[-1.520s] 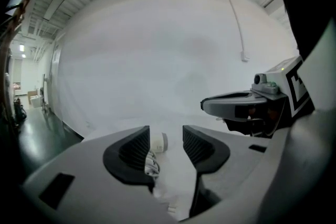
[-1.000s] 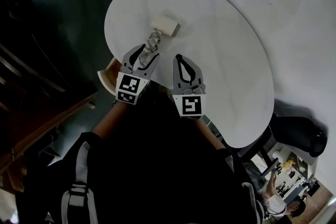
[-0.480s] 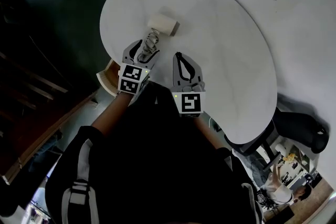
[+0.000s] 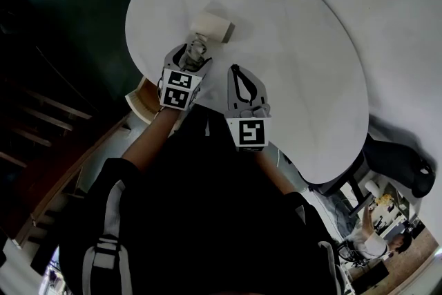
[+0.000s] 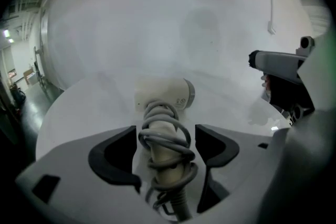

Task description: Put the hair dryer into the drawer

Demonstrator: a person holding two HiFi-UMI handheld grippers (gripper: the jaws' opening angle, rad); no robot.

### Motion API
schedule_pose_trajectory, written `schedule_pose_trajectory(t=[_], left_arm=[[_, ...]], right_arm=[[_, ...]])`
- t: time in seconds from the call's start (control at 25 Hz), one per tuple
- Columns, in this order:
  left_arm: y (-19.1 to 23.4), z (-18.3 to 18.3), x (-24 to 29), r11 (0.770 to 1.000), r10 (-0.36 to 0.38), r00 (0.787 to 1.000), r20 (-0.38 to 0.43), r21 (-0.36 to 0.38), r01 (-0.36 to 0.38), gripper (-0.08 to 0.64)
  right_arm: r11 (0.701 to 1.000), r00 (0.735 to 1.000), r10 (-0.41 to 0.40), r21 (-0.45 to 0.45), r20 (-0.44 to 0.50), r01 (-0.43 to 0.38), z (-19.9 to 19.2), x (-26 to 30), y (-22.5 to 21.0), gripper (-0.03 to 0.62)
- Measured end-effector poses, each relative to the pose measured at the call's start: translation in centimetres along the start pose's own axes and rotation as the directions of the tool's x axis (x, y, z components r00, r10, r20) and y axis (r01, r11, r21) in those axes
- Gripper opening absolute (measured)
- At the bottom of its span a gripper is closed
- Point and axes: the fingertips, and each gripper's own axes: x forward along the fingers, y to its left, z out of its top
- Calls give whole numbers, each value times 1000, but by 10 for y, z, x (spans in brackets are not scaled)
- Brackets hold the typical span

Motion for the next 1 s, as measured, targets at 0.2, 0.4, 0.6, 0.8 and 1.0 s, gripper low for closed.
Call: schedule_pose_trajectory(t=[0.2,0.4,0.6,0.8,1.0], left_arm=[[3,-13,15,1000,10,996,-87,-8,-11,342],[8,-17,15,999,48,993,-110,-2,-48,314],[6,-13,12,999,33,995,-98,-39,-37,301],[2,-9,6,995,28,997,-72,-91,-34,290],[-5,-11,-3,998,30,998,-51,-52,-32,284]], right_arm=[[1000,1000,-9,2,-13,9,-2,2,-4,21],[1000,1000,-20,14,5,20,-1,-1,-4,21],[1000,1000,-25,13,11,24,-1,-9,-2,21],[1000,999,-28,4,20,28,0,-16,-1,21],[999,998,-31,-12,63,31,1,-26,1,21]])
